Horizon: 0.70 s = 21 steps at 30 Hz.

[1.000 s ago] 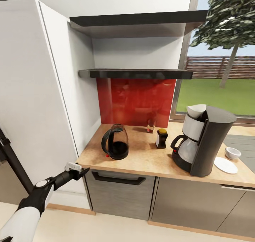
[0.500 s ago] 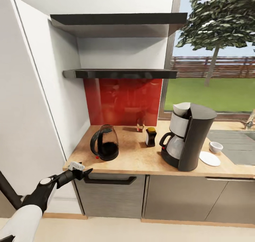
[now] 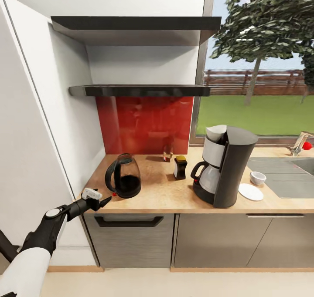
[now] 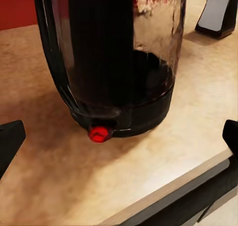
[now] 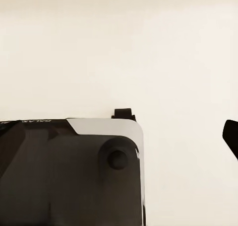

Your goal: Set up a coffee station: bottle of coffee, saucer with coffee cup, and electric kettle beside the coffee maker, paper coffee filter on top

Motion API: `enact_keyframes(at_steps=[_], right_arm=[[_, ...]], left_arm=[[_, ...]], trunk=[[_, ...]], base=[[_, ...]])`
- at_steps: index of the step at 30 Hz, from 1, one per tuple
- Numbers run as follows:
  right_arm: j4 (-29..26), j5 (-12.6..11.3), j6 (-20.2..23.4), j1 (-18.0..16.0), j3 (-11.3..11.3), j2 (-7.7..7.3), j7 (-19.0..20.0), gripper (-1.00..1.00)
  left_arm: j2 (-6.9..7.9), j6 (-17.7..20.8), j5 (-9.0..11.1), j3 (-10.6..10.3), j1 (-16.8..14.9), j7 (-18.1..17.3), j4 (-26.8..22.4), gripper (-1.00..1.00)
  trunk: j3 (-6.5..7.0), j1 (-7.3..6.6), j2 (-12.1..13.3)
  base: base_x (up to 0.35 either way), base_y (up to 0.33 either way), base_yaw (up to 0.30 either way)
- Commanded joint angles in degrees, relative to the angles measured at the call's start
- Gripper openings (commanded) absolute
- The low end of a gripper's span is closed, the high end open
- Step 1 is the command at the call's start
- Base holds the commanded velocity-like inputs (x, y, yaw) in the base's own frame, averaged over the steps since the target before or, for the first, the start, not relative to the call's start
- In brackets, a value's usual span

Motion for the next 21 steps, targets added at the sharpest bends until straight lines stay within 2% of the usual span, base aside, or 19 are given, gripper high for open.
enact_keyframes(at_steps=[1, 13, 21], right_arm=[[0.08, -0.6, -0.22, -0.06, 0.43, -0.02, 0.22, 1.0], [0.1, -0.56, -0.22, -0.06, 0.43, -0.02, 0.22, 1.0], [0.07, -0.54, -0.22, -0.06, 0.43, -0.02, 0.22, 1.0]], left_arm=[[-0.12, -0.07, -0.6, 0.25, 0.02, -0.3, -0.33, 1.0], [-0.29, 0.24, -0.6, 0.11, 0.54, -0.32, -0.84, 1.0], [-0.4, 0.2, -0.68, 0.05, 0.55, -0.24, -0.84, 1.0]], trunk=[[-0.13, 0.04, -0.13], [-0.13, 0.04, -0.13], [-0.13, 0.04, -0.13]], base=[[0.0, 0.0, -0.001], [0.004, 0.0, 0.0], [0.142, 0.0, 0.0]])
